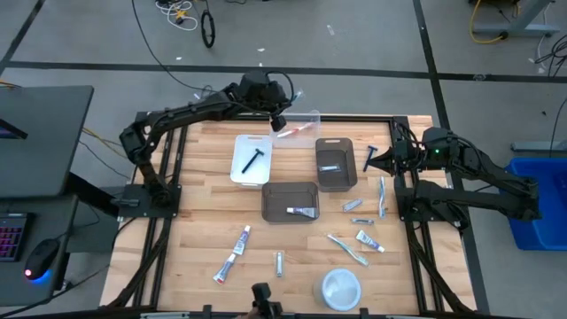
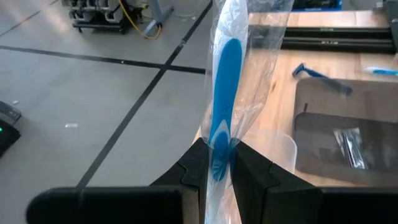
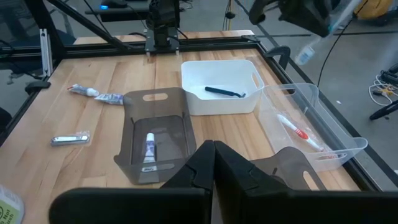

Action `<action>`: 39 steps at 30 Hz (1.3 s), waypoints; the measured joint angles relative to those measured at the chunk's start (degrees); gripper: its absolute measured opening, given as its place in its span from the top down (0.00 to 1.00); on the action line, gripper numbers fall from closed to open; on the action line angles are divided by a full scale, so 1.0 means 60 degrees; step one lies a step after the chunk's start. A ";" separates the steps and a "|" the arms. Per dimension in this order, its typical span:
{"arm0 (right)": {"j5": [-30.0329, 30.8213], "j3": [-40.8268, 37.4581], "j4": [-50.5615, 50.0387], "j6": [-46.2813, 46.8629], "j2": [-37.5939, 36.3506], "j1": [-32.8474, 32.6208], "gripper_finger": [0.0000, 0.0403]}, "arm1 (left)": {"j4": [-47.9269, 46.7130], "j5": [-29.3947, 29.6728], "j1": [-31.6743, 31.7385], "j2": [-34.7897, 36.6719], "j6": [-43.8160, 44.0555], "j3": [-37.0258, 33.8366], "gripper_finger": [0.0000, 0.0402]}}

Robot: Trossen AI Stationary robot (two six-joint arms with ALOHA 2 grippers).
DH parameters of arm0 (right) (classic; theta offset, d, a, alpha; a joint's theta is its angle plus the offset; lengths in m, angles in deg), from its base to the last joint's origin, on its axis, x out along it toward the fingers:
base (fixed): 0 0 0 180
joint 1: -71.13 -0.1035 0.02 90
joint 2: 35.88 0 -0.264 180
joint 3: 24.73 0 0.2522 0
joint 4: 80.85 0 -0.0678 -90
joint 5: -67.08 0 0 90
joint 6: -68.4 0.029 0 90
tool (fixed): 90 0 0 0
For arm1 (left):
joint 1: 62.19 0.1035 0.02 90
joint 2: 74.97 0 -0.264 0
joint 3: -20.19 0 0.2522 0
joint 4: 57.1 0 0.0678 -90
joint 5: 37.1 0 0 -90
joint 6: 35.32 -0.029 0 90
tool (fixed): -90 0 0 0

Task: Pick & Place Travel size toiletries
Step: Put the blue toothbrush into the transparent bin, then put the white toothpaste into the bottom black bin

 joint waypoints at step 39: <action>-0.0001 0.0000 0.0004 -0.0001 0.0000 -0.0001 0.97 | 0.1182 -0.0740 0.0242 -0.1365 0.0531 -0.0007 0.51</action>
